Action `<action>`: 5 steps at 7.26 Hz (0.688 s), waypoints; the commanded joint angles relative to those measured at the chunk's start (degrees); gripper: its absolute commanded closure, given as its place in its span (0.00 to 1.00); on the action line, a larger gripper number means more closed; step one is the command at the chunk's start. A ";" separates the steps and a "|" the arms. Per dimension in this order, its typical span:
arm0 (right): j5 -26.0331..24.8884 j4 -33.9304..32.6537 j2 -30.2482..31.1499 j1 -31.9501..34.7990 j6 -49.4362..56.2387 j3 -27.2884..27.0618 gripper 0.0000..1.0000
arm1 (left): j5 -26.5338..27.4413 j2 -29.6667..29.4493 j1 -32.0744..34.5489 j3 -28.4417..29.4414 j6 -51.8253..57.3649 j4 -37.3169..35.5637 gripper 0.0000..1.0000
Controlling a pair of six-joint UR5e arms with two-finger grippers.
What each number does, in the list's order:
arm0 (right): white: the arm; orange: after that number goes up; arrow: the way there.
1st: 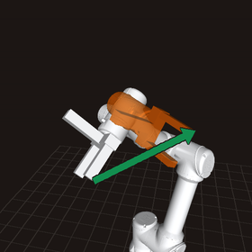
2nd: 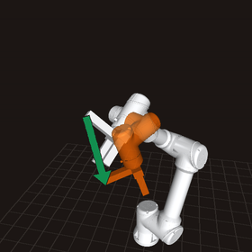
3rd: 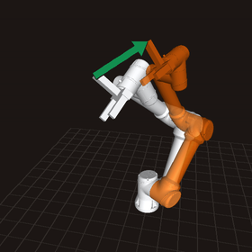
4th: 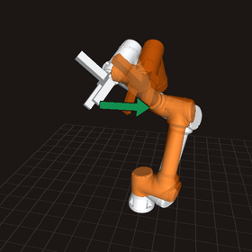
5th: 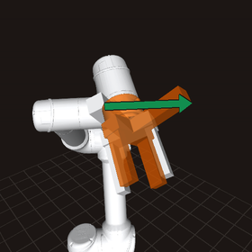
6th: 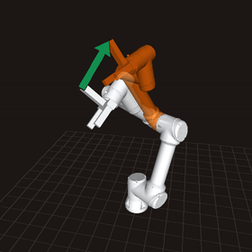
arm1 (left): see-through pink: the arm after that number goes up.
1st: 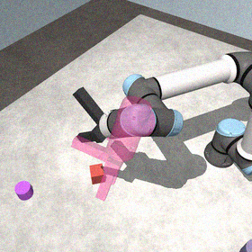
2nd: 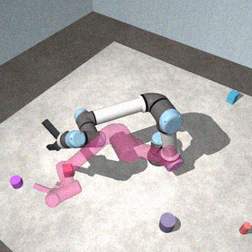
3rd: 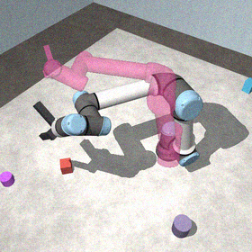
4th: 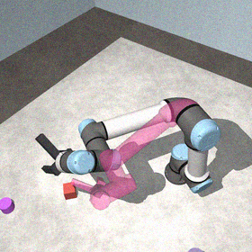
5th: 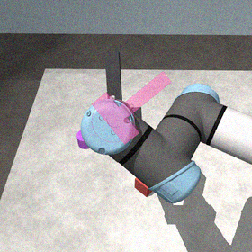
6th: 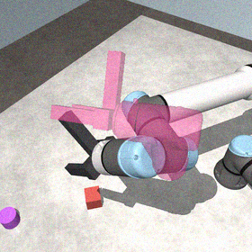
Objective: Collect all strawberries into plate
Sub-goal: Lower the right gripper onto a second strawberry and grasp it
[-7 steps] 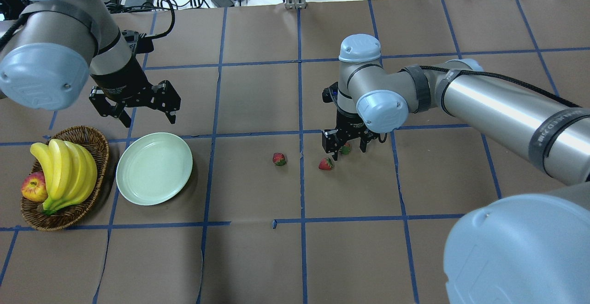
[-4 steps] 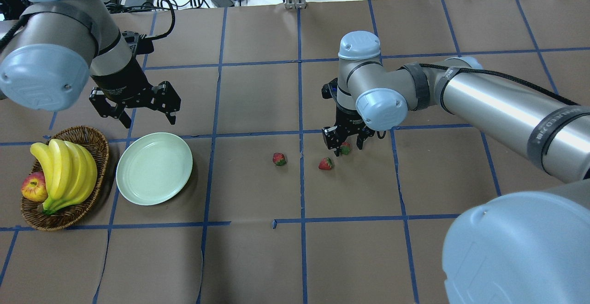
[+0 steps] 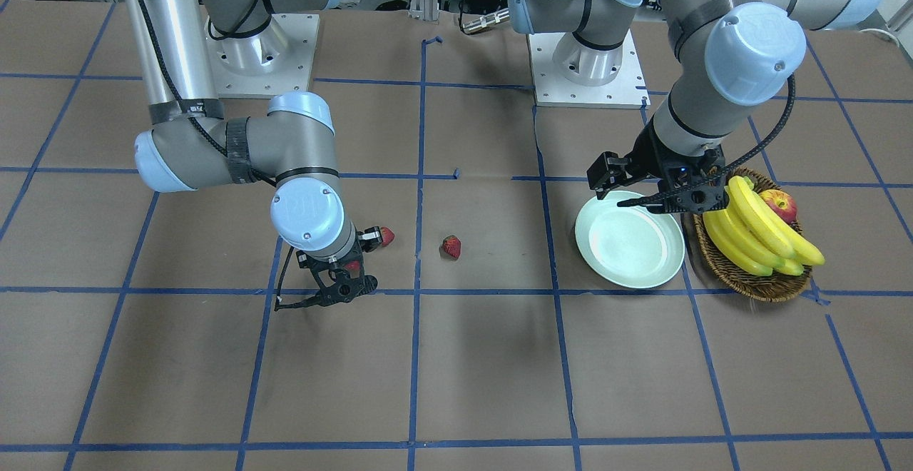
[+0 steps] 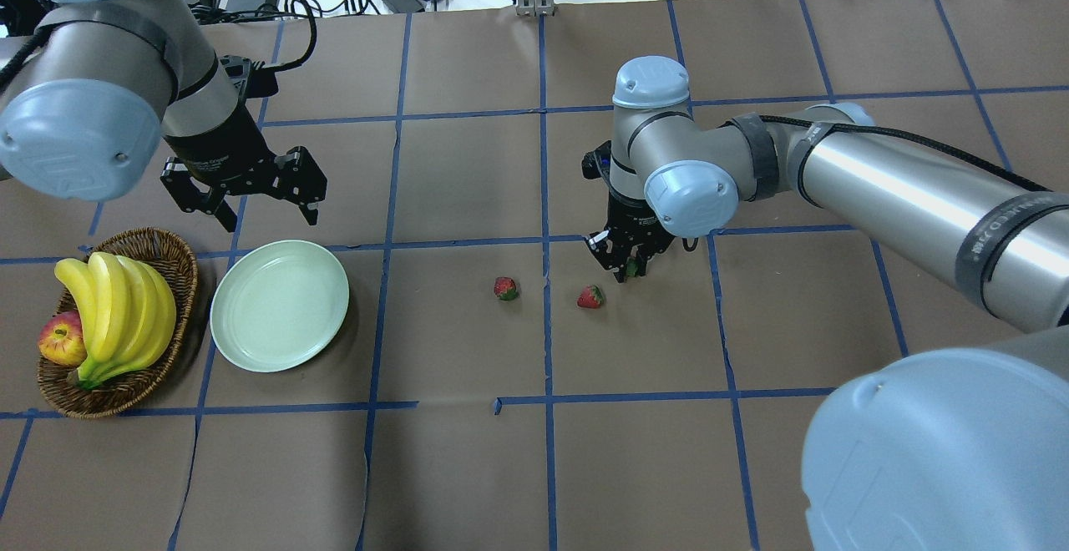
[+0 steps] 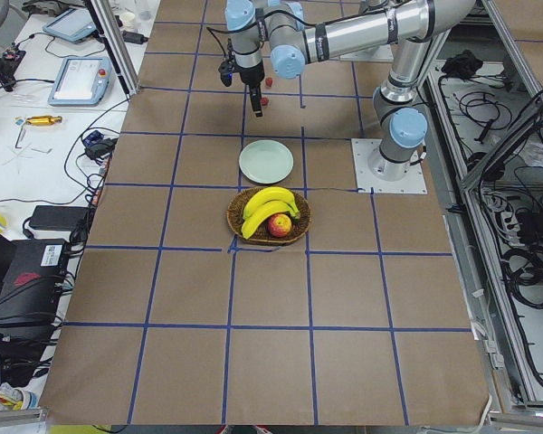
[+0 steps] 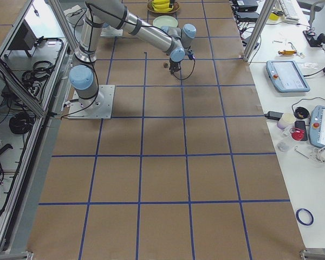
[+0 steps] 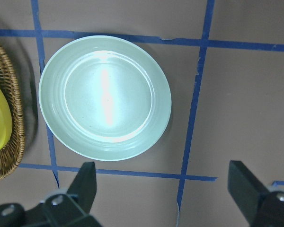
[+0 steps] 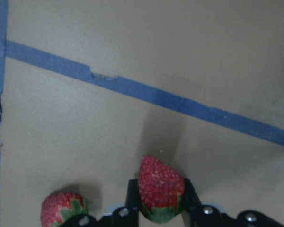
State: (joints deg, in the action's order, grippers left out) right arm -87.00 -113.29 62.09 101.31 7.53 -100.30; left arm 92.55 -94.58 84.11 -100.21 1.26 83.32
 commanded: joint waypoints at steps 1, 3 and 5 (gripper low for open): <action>-0.63 -0.78 1.70 -0.06 -0.40 2.02 1.00 | 0.00 0.09 0.00 0.10 0.41 0.00 0.00; 2.25 0.69 4.17 0.55 -0.58 7.28 1.00 | 0.35 0.27 -0.09 0.19 0.85 0.00 0.00; 4.90 0.44 4.18 5.35 -5.74 8.97 1.00 | 0.44 0.45 -0.26 0.27 0.94 0.00 0.00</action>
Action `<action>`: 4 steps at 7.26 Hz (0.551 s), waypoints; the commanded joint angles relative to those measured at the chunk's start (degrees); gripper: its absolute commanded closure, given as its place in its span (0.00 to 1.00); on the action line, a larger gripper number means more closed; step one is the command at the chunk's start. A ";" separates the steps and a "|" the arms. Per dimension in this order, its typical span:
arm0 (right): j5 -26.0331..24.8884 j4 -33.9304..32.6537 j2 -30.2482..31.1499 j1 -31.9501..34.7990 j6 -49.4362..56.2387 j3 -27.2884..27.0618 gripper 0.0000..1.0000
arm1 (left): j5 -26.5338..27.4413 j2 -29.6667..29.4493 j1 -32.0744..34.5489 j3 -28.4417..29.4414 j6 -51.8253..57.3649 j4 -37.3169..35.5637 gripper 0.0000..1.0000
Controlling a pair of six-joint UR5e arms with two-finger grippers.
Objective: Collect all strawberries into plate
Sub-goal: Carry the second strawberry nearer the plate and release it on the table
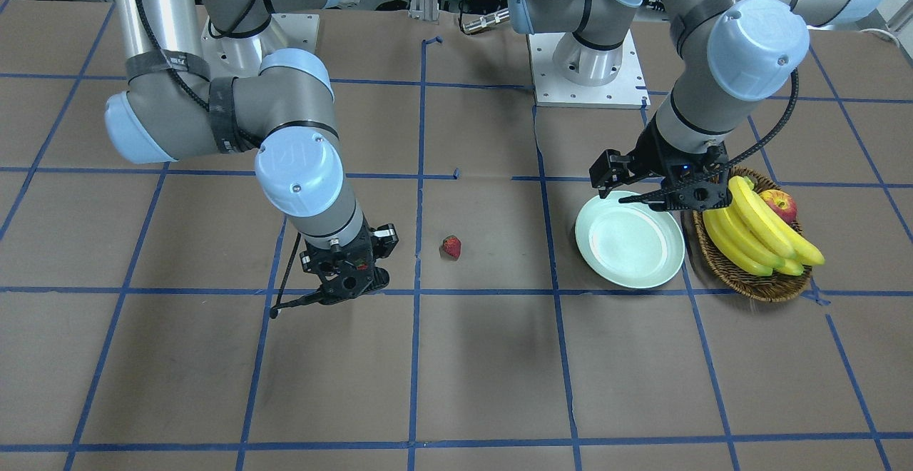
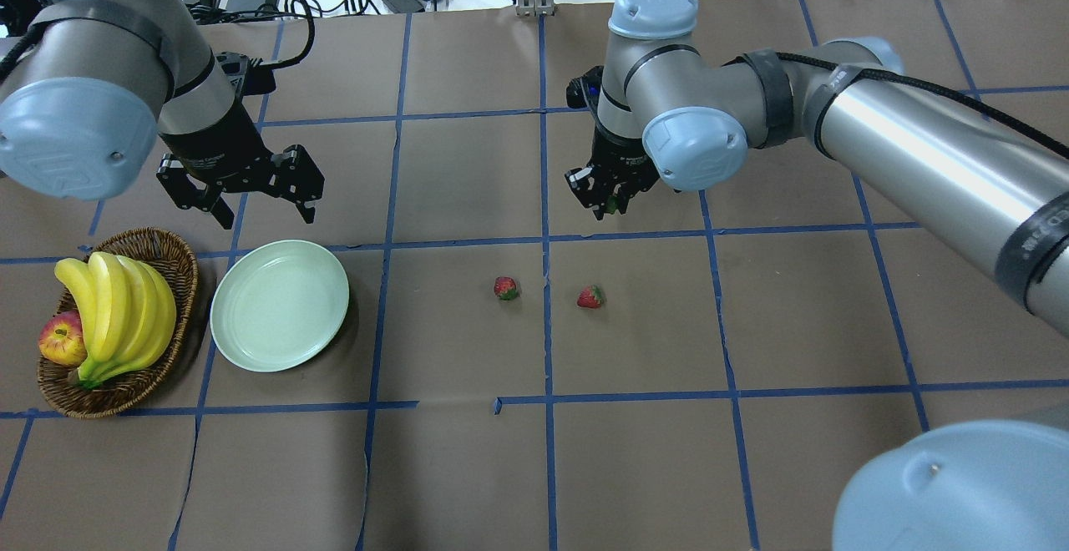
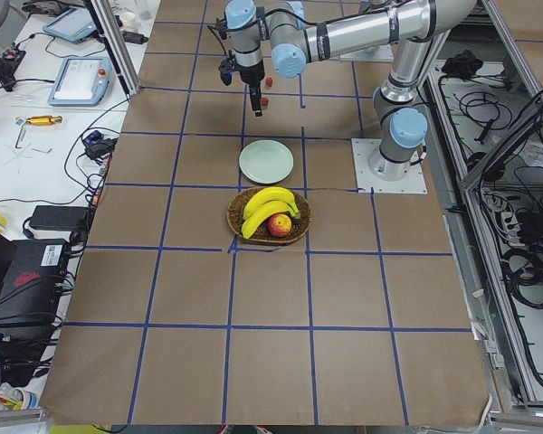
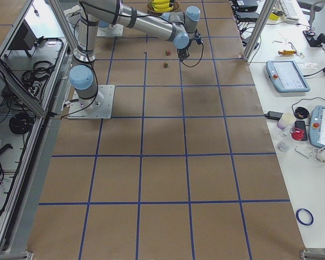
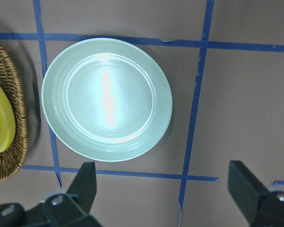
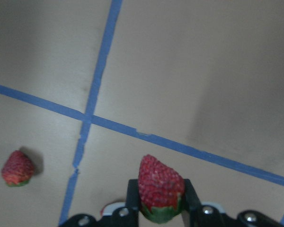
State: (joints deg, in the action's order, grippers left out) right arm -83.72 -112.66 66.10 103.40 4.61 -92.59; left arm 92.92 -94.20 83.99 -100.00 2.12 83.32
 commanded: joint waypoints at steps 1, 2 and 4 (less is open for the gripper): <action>1.98 -0.54 -0.44 6.69 -6.51 1.88 1.00 | 0.07 0.07 -0.23 -0.02 -0.01 0.00 0.00; 4.24 -0.72 -1.14 9.07 -7.85 2.23 1.00 | -0.19 0.07 -0.23 -0.02 -0.45 0.00 0.00; 6.55 -4.90 -4.90 13.03 -9.52 2.33 1.00 | -0.46 0.07 -0.23 -0.02 -0.89 0.00 0.00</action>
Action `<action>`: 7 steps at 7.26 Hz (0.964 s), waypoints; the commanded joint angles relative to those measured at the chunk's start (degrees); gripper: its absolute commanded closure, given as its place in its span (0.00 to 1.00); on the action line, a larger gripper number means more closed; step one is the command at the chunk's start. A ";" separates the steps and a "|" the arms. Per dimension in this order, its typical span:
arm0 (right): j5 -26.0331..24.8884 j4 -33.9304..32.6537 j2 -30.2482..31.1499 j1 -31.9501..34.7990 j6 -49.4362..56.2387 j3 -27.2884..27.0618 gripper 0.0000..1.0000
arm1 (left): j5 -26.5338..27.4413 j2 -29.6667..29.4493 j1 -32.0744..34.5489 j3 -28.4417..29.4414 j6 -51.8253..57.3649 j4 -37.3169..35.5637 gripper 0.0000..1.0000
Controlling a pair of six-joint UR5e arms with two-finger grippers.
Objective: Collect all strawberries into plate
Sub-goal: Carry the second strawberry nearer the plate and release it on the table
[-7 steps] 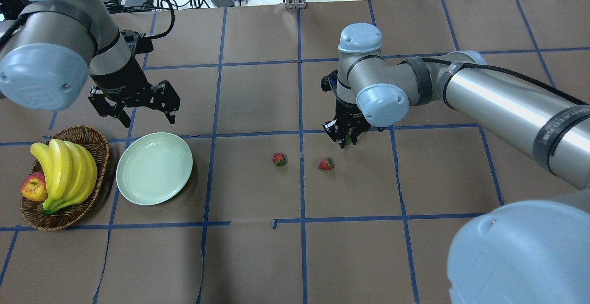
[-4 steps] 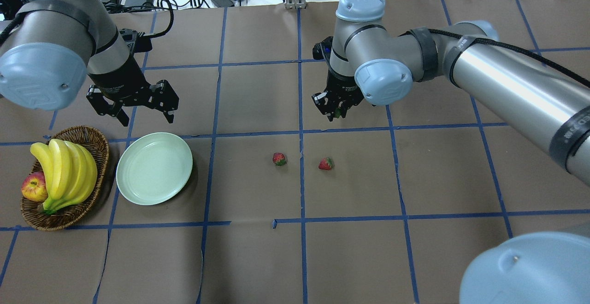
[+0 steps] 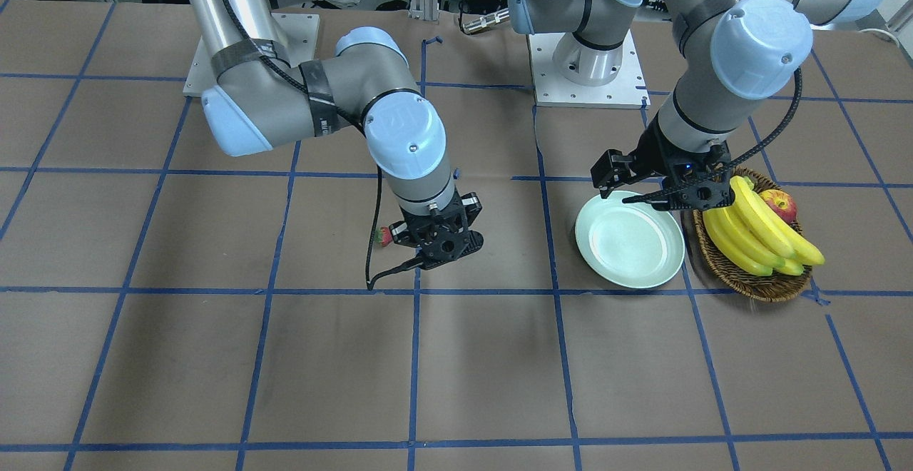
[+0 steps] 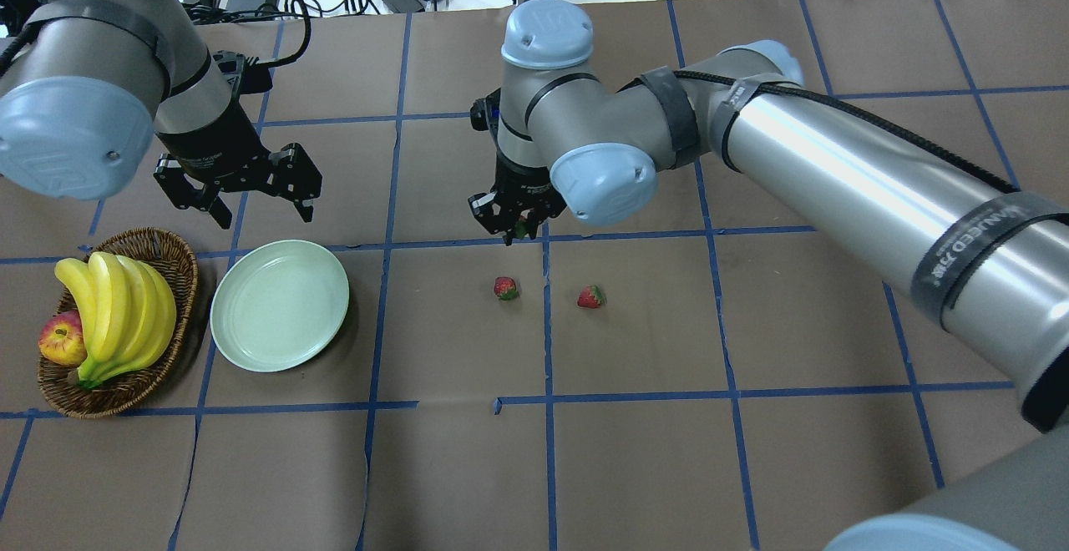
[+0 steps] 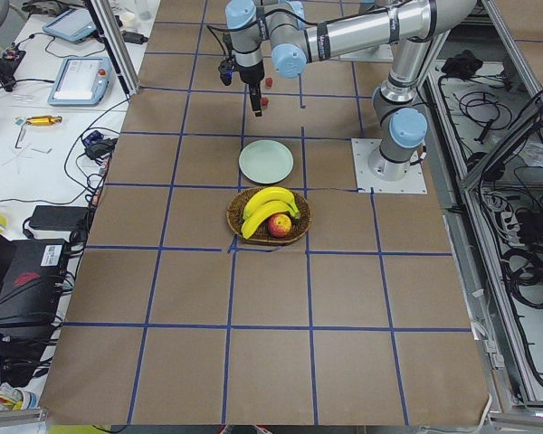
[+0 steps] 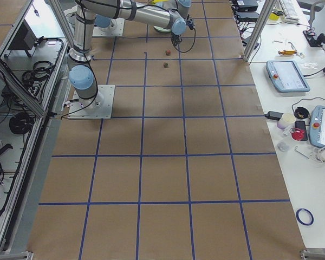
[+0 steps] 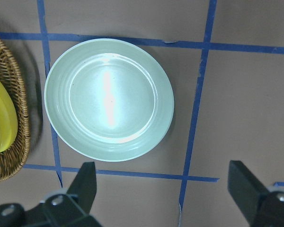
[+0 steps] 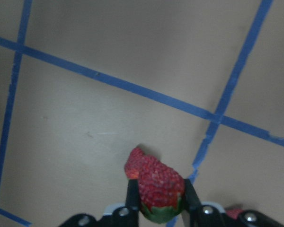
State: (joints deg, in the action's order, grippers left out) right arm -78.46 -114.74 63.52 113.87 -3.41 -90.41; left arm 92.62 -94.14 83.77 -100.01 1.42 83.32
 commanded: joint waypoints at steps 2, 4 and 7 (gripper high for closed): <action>2.43 -5.31 -4.89 4.52 -2.13 0.06 1.00 | -0.24 -0.17 0.08 -0.27 -0.19 0.00 0.00; 3.41 -6.55 -6.92 4.96 -1.87 -0.03 0.91 | -0.24 -0.35 0.17 -0.27 -0.19 0.00 0.00; 3.58 -6.55 -7.01 4.96 -1.16 -0.12 0.20 | -0.24 -0.35 0.17 -0.27 -0.19 0.00 0.00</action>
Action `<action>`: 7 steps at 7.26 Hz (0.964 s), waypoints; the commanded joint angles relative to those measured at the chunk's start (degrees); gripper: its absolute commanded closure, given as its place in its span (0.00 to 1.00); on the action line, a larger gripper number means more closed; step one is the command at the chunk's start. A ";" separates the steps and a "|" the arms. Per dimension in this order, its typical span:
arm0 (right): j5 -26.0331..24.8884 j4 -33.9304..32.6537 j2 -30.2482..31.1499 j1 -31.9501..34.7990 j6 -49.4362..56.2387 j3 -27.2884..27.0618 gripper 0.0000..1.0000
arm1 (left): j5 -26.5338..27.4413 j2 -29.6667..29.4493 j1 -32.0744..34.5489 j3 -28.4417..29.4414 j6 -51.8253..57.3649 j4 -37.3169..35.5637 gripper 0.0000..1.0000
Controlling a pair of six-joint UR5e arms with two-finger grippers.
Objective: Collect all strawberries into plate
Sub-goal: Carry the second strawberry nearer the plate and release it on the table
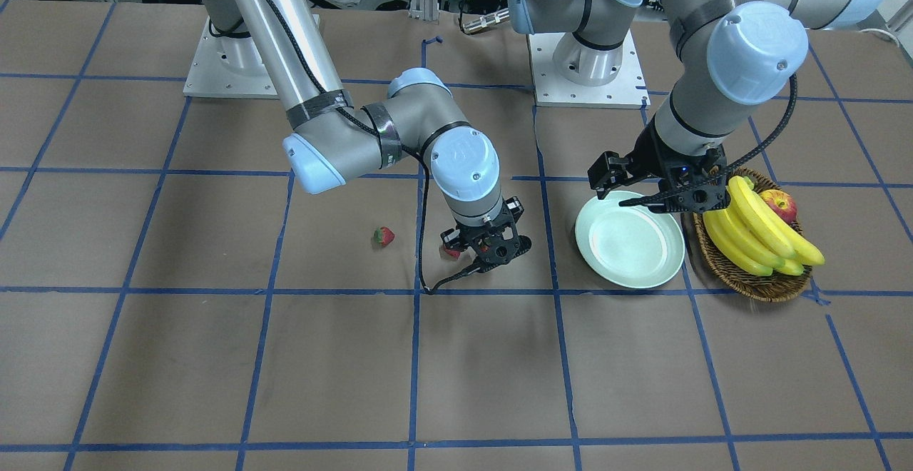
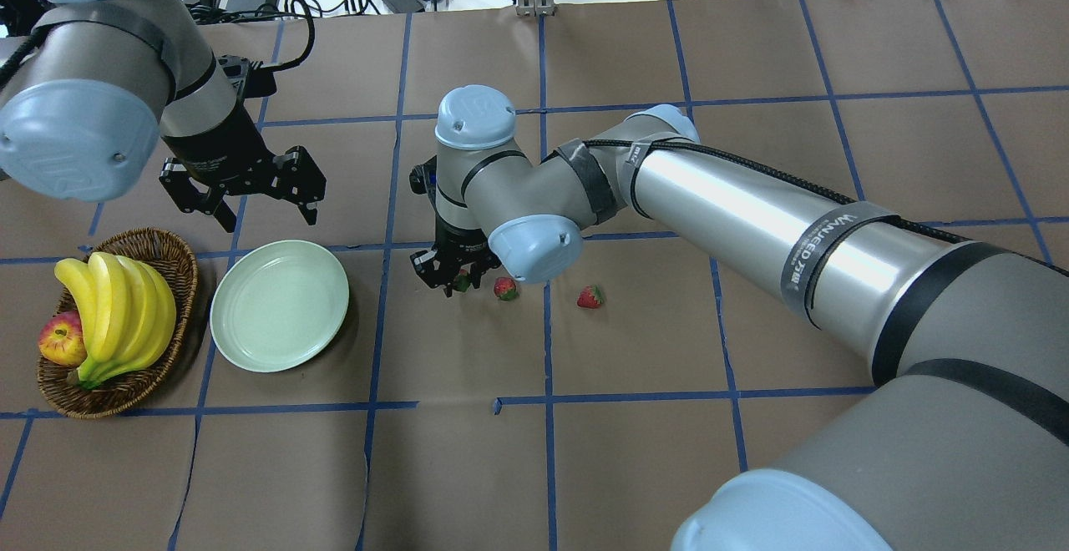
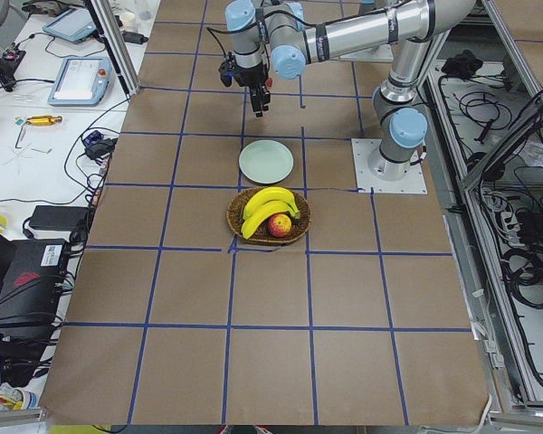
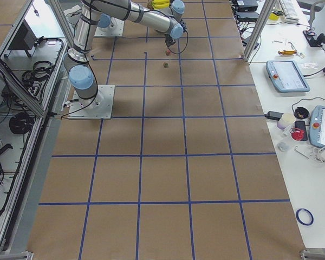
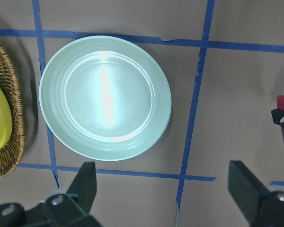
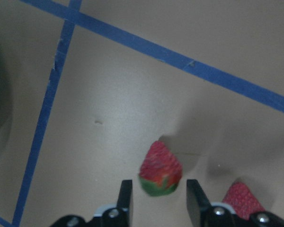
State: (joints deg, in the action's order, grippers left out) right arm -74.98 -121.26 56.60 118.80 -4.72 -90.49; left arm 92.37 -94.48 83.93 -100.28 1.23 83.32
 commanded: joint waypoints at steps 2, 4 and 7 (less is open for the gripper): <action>0.01 0.06 0.62 0.03 0.06 0.14 0.08 | 0.09 -0.01 0.00 -0.09 0.09 0.09 0.00; -2.09 1.80 5.69 -0.49 0.15 0.23 0.00 | 0.18 -0.01 -0.08 -0.09 0.18 0.09 0.00; -9.57 13.20 10.80 -8.54 8.36 -0.03 0.00 | 0.09 -0.09 -0.08 0.00 0.18 0.00 0.00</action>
State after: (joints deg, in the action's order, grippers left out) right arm -82.67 -112.85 65.50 114.35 -0.94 -90.31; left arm 92.52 -94.50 83.85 -100.29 1.40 83.35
